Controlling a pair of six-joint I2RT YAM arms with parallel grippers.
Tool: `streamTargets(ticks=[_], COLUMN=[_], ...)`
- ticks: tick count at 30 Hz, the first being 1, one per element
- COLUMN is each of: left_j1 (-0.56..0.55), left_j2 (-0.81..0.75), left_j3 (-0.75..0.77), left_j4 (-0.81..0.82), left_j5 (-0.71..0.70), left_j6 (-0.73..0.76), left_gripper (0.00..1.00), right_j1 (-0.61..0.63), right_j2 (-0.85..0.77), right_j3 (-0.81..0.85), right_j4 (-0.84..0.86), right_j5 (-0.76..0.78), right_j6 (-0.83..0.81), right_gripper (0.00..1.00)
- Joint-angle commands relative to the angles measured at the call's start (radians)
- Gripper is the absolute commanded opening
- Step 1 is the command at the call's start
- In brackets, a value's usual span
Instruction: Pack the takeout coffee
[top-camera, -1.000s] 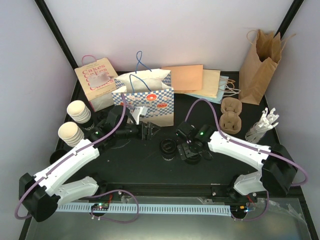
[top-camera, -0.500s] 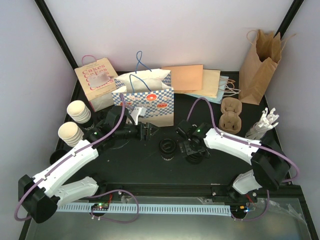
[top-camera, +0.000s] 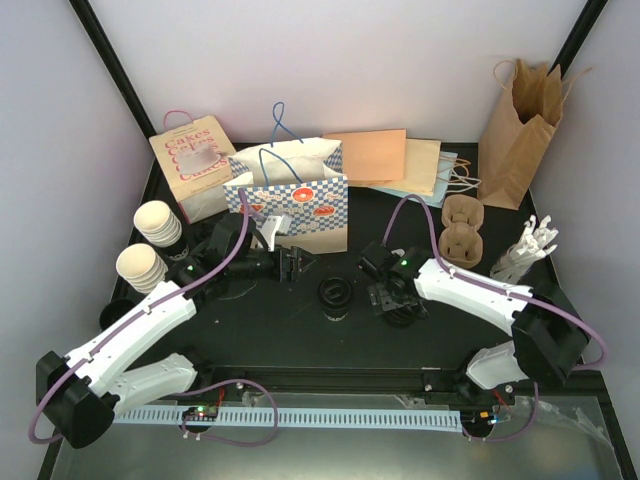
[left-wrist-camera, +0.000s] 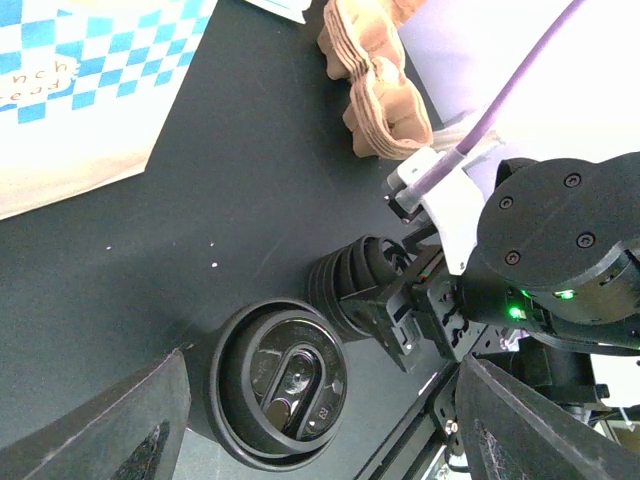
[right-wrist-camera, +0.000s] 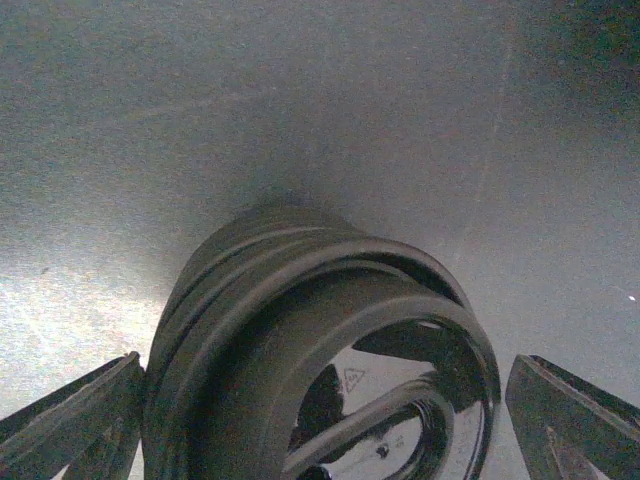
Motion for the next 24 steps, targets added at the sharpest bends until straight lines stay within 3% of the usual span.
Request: streamTargets(ticks=[1,24], left_j1=[0.008,0.010], left_j2=[-0.016,-0.050], left_j3=[-0.003,-0.004], left_j4=[0.000,-0.028], left_j5=[-0.003,-0.020], left_j6=[0.013,0.017], left_gripper=[0.75,0.76], right_j1=[-0.004,-0.003], right_j2=[-0.038,-0.131], right_j3=[0.026,0.206], right_j4=[-0.039,-0.088], right_j5=[0.070,-0.026], right_j6=[0.038,-0.079], right_gripper=[1.00,0.99])
